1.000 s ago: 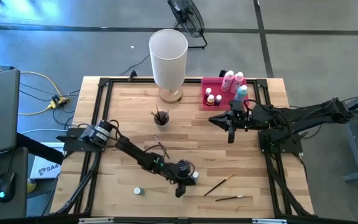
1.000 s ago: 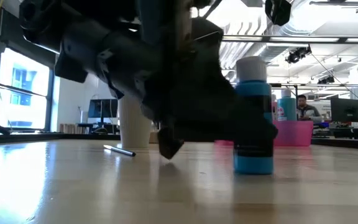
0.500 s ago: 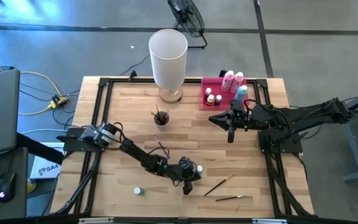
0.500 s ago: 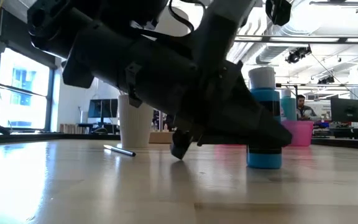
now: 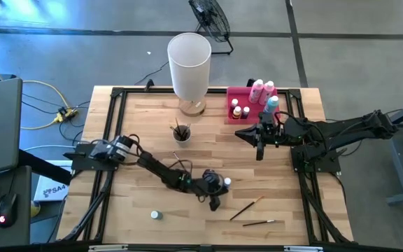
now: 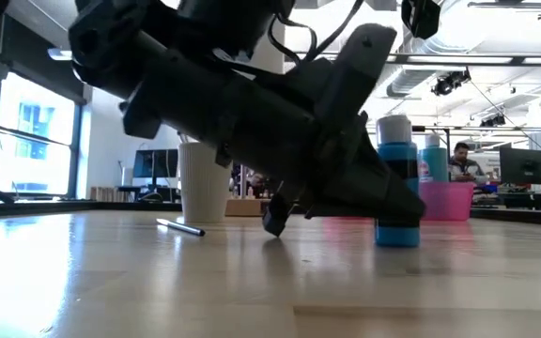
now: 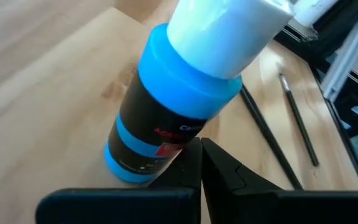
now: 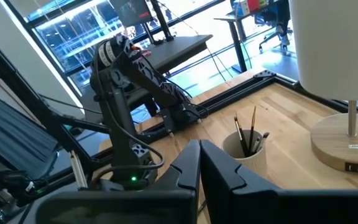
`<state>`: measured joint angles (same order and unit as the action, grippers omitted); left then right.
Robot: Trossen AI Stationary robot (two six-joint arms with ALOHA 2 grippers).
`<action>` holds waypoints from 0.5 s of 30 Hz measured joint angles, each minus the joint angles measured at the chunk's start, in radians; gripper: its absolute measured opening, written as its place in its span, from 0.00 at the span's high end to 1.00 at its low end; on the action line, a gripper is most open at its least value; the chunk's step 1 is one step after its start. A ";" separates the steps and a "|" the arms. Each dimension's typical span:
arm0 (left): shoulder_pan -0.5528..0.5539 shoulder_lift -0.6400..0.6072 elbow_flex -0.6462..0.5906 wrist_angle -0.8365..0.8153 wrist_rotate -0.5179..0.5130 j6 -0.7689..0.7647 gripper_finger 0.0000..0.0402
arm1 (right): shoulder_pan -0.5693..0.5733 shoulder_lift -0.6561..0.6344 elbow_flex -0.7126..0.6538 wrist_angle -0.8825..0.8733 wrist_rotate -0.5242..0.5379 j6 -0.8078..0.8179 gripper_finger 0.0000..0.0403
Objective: Pick & Place Paint Supplies
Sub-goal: Put the small blue paint bottle into the pink bin
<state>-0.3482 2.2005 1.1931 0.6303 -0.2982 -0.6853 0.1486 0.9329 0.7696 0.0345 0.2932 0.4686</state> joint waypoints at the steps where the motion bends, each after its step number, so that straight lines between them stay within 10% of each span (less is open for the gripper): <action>1: 0.008 0.000 0.000 0.000 0.001 0.000 1.00 | 0.000 0.000 0.000 0.000 0.000 0.003 0.99; 15: 0.112 0.000 0.000 0.014 0.027 0.004 1.00 | 0.000 0.000 0.000 0.000 0.009 0.000 0.99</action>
<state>-0.2359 2.2007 1.1927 0.6444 -0.2710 -0.6811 0.1486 0.9333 0.7696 0.0341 0.3022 0.4683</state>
